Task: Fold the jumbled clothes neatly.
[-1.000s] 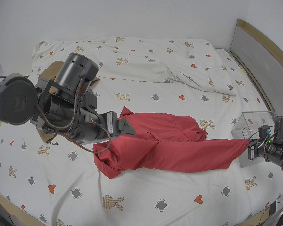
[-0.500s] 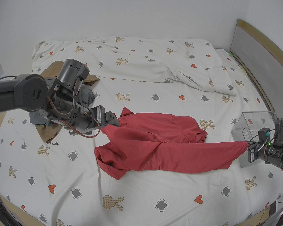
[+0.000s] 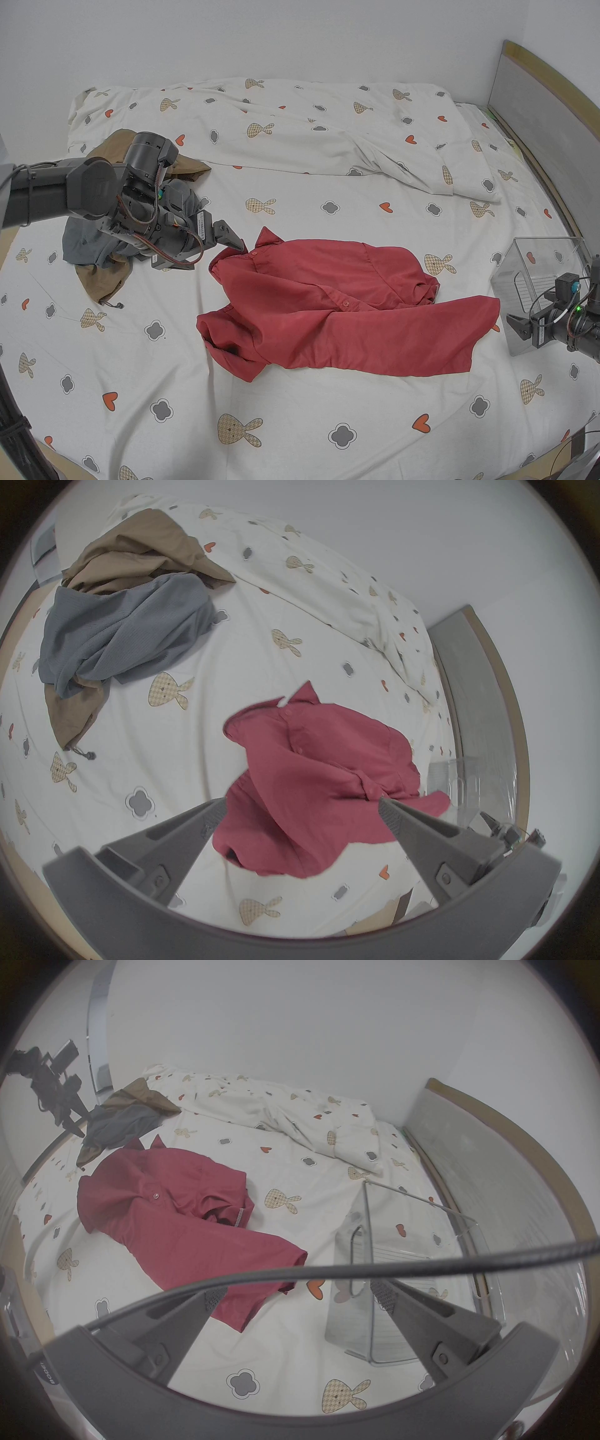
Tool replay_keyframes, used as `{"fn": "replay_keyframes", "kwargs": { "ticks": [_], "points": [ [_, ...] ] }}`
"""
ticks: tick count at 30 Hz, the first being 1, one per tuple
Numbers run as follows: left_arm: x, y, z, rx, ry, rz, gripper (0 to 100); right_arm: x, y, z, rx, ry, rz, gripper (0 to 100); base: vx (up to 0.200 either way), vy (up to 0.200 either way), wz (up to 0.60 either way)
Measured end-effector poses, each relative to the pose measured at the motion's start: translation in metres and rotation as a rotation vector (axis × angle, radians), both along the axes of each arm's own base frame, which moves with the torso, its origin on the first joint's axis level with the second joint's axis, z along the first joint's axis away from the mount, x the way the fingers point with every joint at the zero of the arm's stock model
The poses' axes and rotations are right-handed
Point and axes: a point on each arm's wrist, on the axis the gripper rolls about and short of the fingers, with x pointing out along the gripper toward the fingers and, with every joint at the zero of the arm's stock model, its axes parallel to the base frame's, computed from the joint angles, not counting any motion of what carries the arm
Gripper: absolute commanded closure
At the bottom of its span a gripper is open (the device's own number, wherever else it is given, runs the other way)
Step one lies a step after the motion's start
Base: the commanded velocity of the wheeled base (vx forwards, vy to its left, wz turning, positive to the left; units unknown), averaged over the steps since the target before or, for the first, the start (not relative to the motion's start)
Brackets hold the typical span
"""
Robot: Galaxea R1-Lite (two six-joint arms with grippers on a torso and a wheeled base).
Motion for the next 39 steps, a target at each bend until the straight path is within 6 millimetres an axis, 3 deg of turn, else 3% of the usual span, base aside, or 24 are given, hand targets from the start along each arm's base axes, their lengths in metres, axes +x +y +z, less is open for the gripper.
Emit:
{"fn": "replay_keyframes", "kwargs": {
  "ticks": [7, 13, 20, 34, 35, 39],
  "points": [
    [0.039, 0.019, -0.026, 0.012, 0.002, -0.04, 0, -0.014, -0.003, 0.005, 0.005, -0.039, -0.014, 0, 0.0, 0.0, 0.0],
    [0.061, 0.033, -0.043, -0.101, 0.016, -0.15, 0, -0.021, -0.001, 0.01, 0.013, -0.068, -0.002, 0, 0.0, 0.0, 0.0],
    [0.087, 0.05, -0.068, -0.055, -0.034, -0.227, 0, -0.024, 0.003, 0.012, 0.073, -0.085, 0.018, 0, 0.0, 0.0, 0.0],
    [0.111, 0.057, -0.107, -0.036, -0.006, -0.231, 0, -0.025, 0.006, 0.015, 0.088, -0.096, 0.029, 0, 0.0, 0.0, 0.0],
    [0.112, 0.056, -0.112, -0.037, 0.005, -0.234, 100, -0.025, 0.006, 0.015, 0.088, -0.097, 0.029, 0, 0.0, 0.0, 0.0],
    [0.115, 0.046, -0.133, -0.036, 0.048, -0.252, 100, -0.025, 0.006, 0.015, 0.087, -0.098, 0.028, 0, 0.0, 0.0, 0.0]
  ]
}}
